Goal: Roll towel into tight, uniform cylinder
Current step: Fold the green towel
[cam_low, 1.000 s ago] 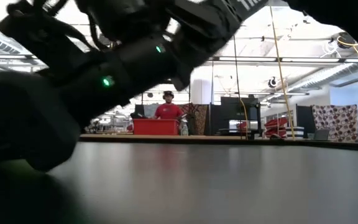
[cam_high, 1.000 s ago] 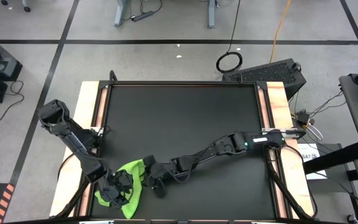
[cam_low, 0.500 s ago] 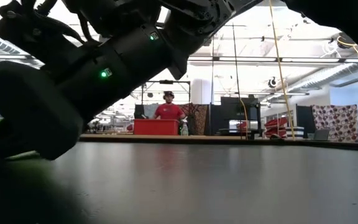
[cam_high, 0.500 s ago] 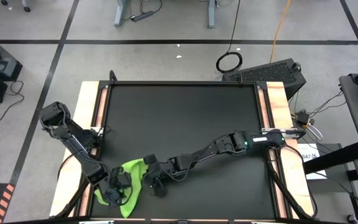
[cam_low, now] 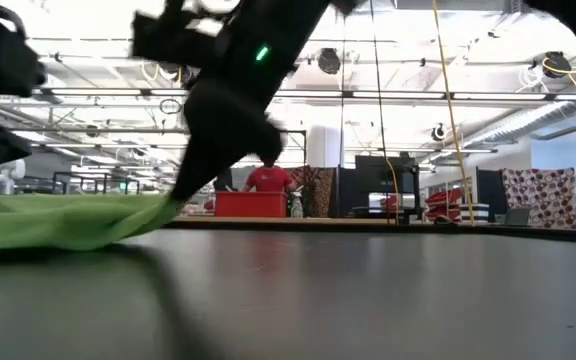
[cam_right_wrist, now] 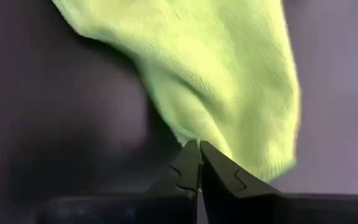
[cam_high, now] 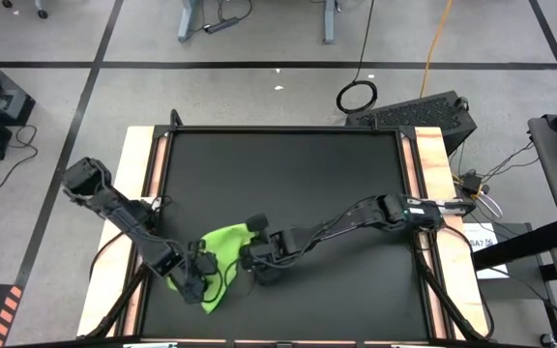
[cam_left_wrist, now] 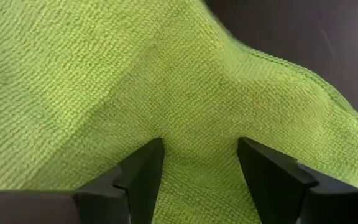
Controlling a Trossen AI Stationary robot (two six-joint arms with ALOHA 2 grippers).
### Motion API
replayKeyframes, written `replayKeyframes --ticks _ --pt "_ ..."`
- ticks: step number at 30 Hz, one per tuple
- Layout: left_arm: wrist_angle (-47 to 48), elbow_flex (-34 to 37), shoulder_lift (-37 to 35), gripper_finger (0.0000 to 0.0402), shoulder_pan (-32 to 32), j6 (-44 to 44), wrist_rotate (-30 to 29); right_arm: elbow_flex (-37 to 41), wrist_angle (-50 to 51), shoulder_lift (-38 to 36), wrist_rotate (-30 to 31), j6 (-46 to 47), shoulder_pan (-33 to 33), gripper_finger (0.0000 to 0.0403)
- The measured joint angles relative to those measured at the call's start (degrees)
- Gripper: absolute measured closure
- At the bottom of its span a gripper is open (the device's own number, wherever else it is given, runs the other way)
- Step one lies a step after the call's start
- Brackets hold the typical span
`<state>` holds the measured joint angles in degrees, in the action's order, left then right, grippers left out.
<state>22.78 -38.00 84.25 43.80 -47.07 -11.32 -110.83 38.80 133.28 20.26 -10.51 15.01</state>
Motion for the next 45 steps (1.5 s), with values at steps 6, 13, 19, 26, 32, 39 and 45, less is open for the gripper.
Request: replayKeyframes --ticks 6,13,19,26,32,39,45 --pt "5.32 -0.71 0.00 0.0182 -3.44 5.13 -4.28 0.00 13.81 -5.66 1.01 6.23 0.04 0.0403" --pt "16.07 -7.37 0.00 0.0182 -4.86 9.79 -10.93 -0.09 25.13 -11.89 -2.65 11.22 0.44 0.0403" --pt "9.79 -10.47 -0.07 0.0182 -4.68 16.50 -14.02 -0.15 29.75 -13.22 -5.81 15.69 0.01 0.0403" --pt "-0.35 -9.93 -0.04 0.0182 -1.59 17.59 -9.76 5.63 27.28 -13.12 -7.07 17.64 0.10 0.0403" --pt "-4.09 -8.99 3.34 0.0182 3.75 17.40 -9.78 11.29 23.84 -13.12 -7.15 18.53 0.04 0.0403" --pt "-6.58 -10.59 13.84 0.0182 5.41 16.37 -12.38 13.16 21.10 -13.12 -7.17 18.85 0.08 0.0403" --pt "-1.47 -14.73 18.67 0.0182 5.56 15.92 -18.65 13.16 19.26 -13.12 -7.36 18.45 0.06 0.0403"
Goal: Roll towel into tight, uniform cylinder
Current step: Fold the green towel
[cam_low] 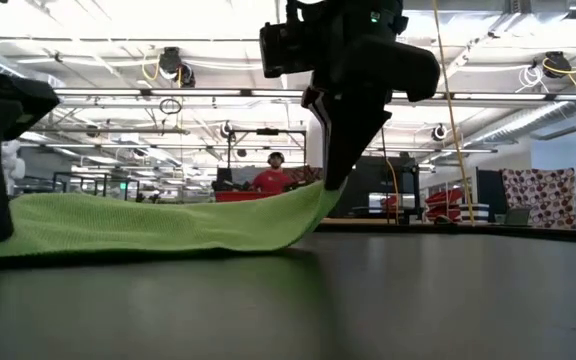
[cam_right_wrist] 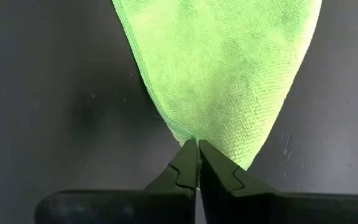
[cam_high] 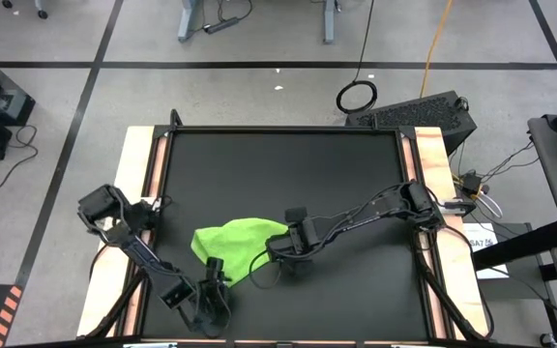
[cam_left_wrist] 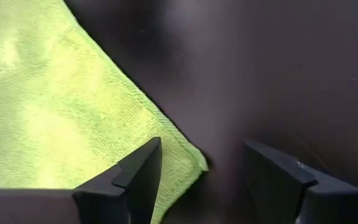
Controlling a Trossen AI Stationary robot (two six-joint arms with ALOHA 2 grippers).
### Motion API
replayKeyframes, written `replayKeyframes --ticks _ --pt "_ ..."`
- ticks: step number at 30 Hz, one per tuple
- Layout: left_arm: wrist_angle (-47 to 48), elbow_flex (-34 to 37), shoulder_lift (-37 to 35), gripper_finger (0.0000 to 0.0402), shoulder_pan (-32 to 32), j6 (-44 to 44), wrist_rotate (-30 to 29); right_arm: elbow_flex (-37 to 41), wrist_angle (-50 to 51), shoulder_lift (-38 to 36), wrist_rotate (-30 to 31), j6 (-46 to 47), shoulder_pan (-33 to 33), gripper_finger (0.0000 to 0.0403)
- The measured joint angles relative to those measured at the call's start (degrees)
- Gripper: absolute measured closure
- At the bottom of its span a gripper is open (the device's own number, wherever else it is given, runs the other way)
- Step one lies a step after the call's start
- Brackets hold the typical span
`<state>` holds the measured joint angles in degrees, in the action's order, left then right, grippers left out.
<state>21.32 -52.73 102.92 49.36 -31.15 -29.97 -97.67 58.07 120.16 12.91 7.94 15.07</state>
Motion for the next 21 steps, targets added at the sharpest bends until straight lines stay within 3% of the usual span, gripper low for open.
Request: replayKeyframes --ticks 5,21 --pt "5.78 -2.28 1.38 0.0208 -0.10 0.13 -1.53 0.00 -0.66 0.00 -0.93 -0.28 0.00 0.0403" --pt "9.88 -2.10 1.54 0.0383 2.06 0.50 -1.12 0.00 -1.27 0.00 -1.03 -0.68 0.00 0.0403"
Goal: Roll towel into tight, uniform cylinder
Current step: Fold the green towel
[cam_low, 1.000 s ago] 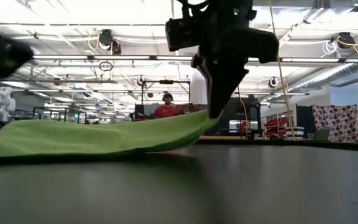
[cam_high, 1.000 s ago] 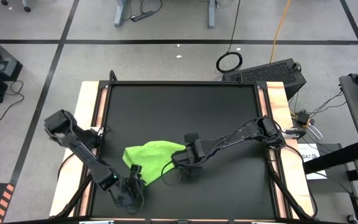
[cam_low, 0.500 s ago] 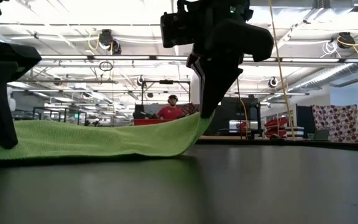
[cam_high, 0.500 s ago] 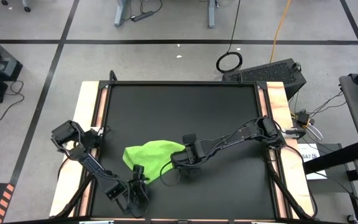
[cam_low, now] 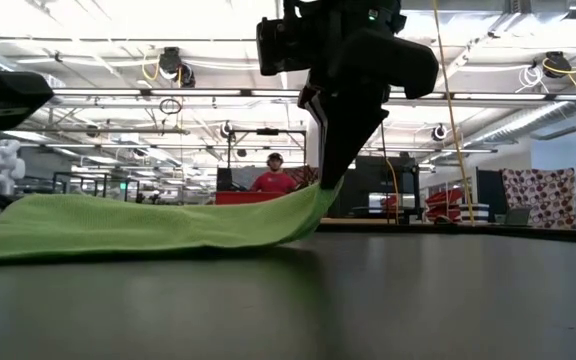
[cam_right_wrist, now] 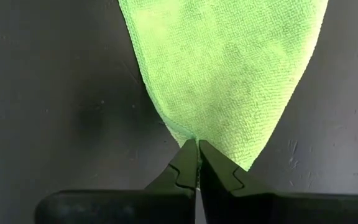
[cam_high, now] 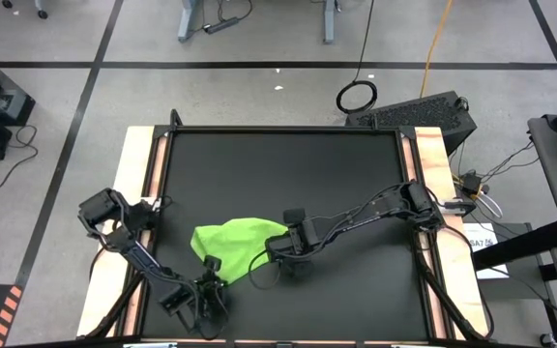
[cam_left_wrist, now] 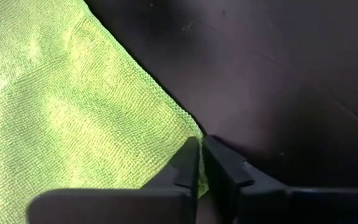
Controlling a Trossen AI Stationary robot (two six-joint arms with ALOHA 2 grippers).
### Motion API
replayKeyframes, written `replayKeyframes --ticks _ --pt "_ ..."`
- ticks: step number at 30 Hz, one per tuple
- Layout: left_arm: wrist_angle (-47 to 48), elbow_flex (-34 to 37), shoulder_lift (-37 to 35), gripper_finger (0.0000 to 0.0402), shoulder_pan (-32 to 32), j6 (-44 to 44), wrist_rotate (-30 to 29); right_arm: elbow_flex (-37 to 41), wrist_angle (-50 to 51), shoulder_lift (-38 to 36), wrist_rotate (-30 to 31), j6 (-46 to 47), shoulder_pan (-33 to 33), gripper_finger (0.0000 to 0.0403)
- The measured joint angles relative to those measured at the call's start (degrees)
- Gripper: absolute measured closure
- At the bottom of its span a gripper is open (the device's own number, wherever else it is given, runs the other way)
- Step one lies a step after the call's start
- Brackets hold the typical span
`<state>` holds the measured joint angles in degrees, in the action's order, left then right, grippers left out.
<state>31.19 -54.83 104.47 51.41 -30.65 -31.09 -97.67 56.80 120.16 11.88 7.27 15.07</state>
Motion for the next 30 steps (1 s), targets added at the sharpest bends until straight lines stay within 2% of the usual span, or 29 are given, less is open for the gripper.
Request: replayKeyframes --ticks 7,16,24,30 --pt "1.56 0.08 -1.46 0.0395 0.38 -0.32 0.33 0.00 0.27 0.00 0.01 0.00 0.00 0.0403" --pt "19.94 -9.96 -3.38 0.0395 0.47 -0.43 -5.33 0.00 1.44 -2.88 3.27 0.02 0.04 0.0403" --pt "38.87 -20.68 -3.45 0.0395 0.49 -2.71 -11.17 0.00 0.64 -12.83 8.85 -0.05 1.28 0.0403" --pt "53.12 -31.74 -3.47 0.0395 1.70 -6.48 -19.09 -0.02 -1.42 -23.04 8.98 -1.71 5.24 0.0403"
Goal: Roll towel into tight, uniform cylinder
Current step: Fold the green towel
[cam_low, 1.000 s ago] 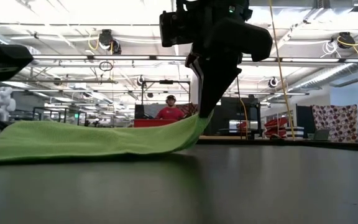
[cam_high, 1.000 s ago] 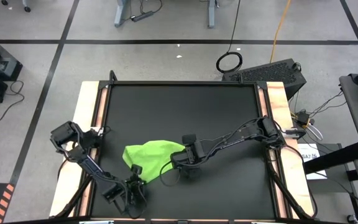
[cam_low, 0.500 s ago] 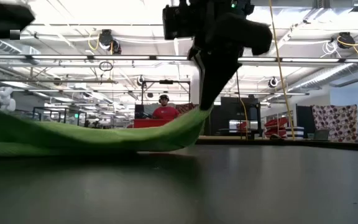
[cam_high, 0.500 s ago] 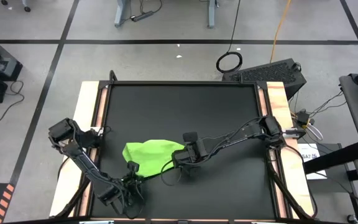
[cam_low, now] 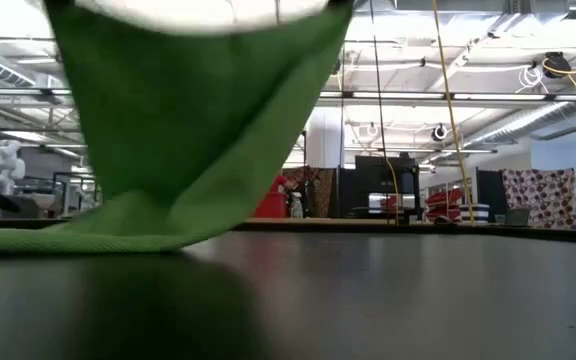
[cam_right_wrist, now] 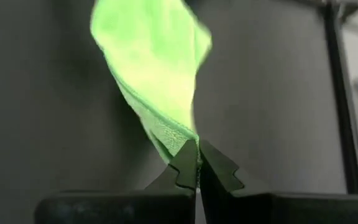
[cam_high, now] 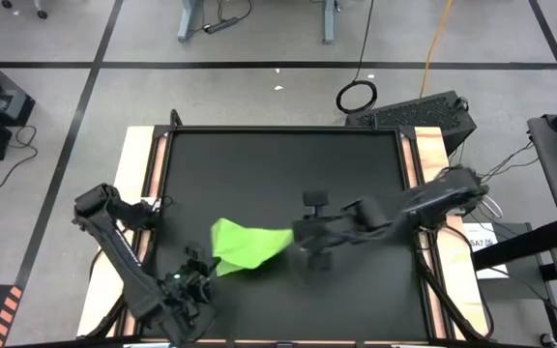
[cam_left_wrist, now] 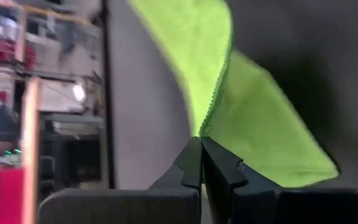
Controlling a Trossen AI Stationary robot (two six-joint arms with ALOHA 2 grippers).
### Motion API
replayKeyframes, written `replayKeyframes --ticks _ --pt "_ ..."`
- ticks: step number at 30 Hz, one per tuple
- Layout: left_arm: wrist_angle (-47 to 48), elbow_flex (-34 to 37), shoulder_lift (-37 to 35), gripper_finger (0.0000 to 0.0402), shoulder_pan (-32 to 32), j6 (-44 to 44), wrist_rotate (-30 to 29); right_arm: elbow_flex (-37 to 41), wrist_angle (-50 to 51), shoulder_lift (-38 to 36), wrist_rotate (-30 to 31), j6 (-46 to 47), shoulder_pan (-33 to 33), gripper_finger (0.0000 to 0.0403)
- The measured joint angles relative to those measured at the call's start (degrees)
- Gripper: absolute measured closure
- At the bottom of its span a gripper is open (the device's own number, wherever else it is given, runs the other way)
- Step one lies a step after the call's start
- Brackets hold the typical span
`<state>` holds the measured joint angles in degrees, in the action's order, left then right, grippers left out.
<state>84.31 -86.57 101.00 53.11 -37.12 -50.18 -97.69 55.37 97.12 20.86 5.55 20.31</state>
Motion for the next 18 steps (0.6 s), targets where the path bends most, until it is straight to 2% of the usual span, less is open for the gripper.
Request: replayKeyframes --ticks 3,11,18 --pt "2.97 -6.33 -0.01 0.0395 1.32 0.61 -4.65 0.00 -1.70 -5.01 -0.70 -2.54 3.16 0.0403" --pt "0.21 -22.40 -0.03 0.0395 5.50 16.39 -15.52 -0.02 -10.60 -14.58 -8.52 -9.06 12.99 0.0403" --pt "-12.18 -29.96 -0.03 0.0395 7.35 36.81 -16.79 -0.07 -14.38 -17.13 -9.24 -13.10 20.90 0.0403"
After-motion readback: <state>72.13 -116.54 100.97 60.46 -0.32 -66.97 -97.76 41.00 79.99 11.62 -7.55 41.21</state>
